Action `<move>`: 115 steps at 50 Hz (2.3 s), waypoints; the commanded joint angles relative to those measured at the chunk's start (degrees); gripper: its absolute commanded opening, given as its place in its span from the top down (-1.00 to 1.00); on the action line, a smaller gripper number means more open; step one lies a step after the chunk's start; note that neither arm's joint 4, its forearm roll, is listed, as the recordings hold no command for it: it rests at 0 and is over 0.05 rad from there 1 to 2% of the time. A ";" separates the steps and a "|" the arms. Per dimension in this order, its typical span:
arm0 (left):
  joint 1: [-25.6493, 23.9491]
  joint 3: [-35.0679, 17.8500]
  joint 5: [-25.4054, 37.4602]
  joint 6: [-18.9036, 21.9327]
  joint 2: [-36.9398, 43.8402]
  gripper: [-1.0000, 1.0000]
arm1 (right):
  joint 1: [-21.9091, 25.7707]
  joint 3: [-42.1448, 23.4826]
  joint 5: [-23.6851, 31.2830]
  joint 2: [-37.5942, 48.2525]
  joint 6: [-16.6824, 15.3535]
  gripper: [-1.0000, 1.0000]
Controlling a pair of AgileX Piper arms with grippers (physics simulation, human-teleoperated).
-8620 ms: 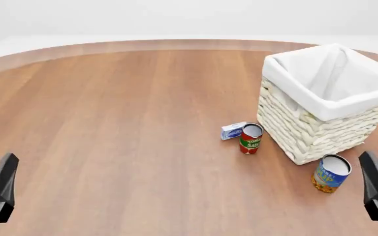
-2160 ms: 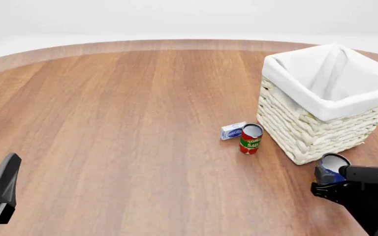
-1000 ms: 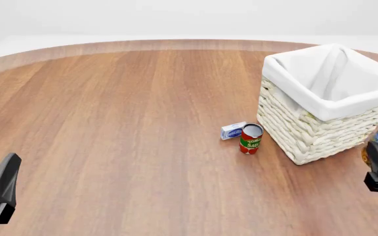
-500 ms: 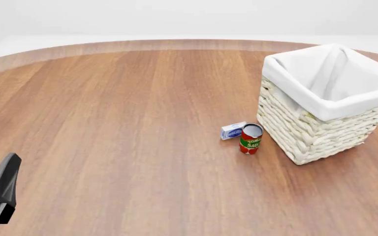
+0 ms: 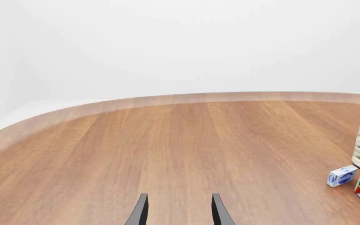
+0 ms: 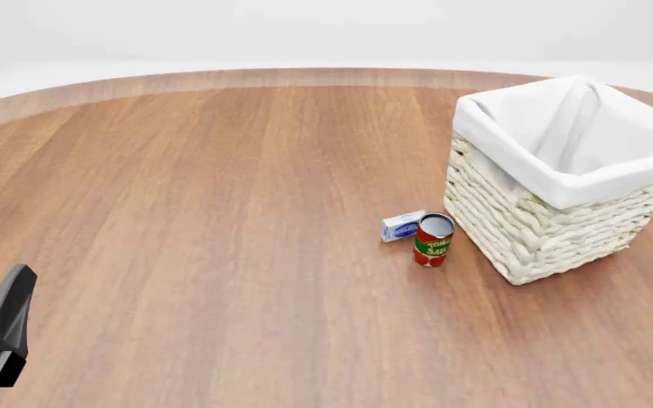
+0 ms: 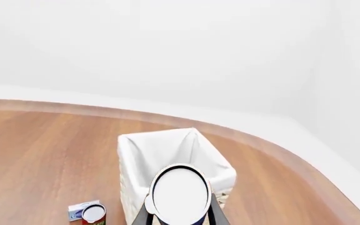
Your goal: Pick up the alphabet soup and the cream cheese box, and put them in the basket.
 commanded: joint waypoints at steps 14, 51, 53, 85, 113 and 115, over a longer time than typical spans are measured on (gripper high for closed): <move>0.00 0.03 0.01 -0.01 -0.05 -1.00 | 3.86 -6.83 -9.76 12.17 -0.19 1.00; -0.01 0.03 0.01 0.01 -0.06 -1.00 | 5.42 -20.10 -9.40 37.82 3.67 1.00; -0.01 0.03 0.01 0.00 -0.05 -1.00 | 5.21 -20.27 -9.42 38.58 3.39 1.00; -0.01 0.03 0.01 0.01 -0.06 -1.00 | 6.02 -21.41 -11.22 48.87 12.52 1.00; 0.00 0.07 0.01 -0.05 -0.08 -1.00 | 5.29 -19.32 -14.87 53.87 16.81 1.00; 0.00 0.08 0.00 -0.02 -0.08 -1.00 | 5.22 -19.52 -14.94 54.34 16.77 1.00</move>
